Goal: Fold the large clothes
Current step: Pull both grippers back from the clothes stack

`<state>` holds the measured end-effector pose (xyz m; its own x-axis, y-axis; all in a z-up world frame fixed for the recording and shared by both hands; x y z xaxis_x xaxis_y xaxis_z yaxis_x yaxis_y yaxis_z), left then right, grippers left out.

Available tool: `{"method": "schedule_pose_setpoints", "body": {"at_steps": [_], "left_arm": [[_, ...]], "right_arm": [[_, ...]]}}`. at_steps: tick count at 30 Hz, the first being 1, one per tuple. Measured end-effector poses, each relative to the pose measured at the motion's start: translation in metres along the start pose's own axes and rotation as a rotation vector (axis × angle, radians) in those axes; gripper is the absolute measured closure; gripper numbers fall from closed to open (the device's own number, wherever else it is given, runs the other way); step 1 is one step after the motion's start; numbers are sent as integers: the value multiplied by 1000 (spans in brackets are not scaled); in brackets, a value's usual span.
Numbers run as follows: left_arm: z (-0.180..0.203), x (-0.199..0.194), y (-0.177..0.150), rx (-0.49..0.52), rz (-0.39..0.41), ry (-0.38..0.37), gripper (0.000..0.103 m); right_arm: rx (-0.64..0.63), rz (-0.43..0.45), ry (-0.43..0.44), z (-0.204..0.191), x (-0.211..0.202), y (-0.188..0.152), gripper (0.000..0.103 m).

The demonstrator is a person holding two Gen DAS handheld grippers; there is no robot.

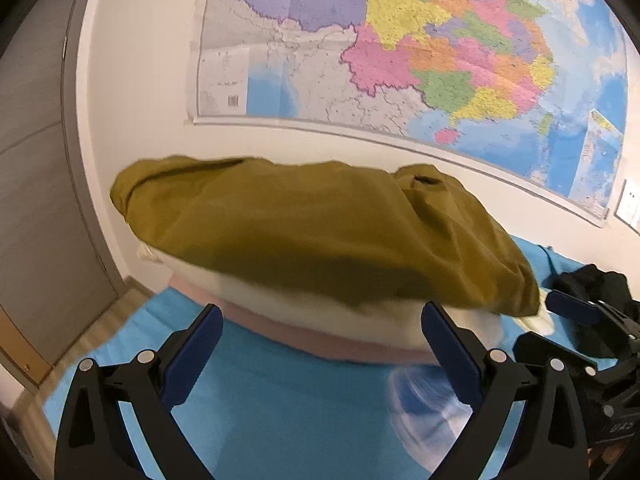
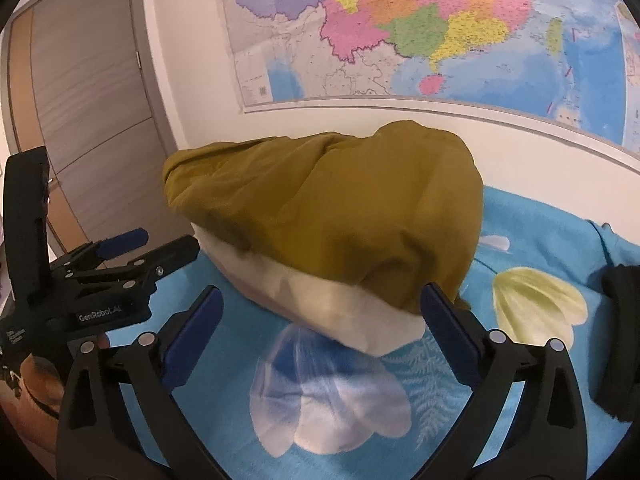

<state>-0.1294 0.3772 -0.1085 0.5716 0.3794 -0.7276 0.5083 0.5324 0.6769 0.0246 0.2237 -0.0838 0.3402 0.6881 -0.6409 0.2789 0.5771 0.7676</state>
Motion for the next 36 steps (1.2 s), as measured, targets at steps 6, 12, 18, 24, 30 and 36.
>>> {"method": "schedule_pose_setpoints", "body": {"at_steps": [6,12,18,24,30,36], "left_arm": [[-3,-8,-11,-44,-2,12,7],[-2,-13,-19,-62,-7,40,7],[3,-19,-24,-71,-25,50,7],[13,-26,-29,-39,-16,62,7],[20,-29,-32,-32,-15,70,7],[26,-28,-36,-33,-28,56,7]], "right_arm": [[5,6,6,-3,-9,-14,6],[6,11,-3,-4,-16,-25,6],[10,21,0,-6,-22,-31,6],[3,29,-8,-7,-28,-35,6],[6,36,-14,-6,-35,-40,6],[7,34,-13,-5,-38,-45,6]]}}
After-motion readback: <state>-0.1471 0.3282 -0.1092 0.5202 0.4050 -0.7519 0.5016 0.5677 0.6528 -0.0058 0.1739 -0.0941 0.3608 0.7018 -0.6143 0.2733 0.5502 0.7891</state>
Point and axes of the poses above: each gripper's, at about its wrist camera, not at the fingertips, and x roughly the way its jaws point, z to its right, y to its top, the point moved 2 cm from there along x, roughly the way its jaws point, and after that the axes turned 15 degrees about -z, right-handed, at the moved point
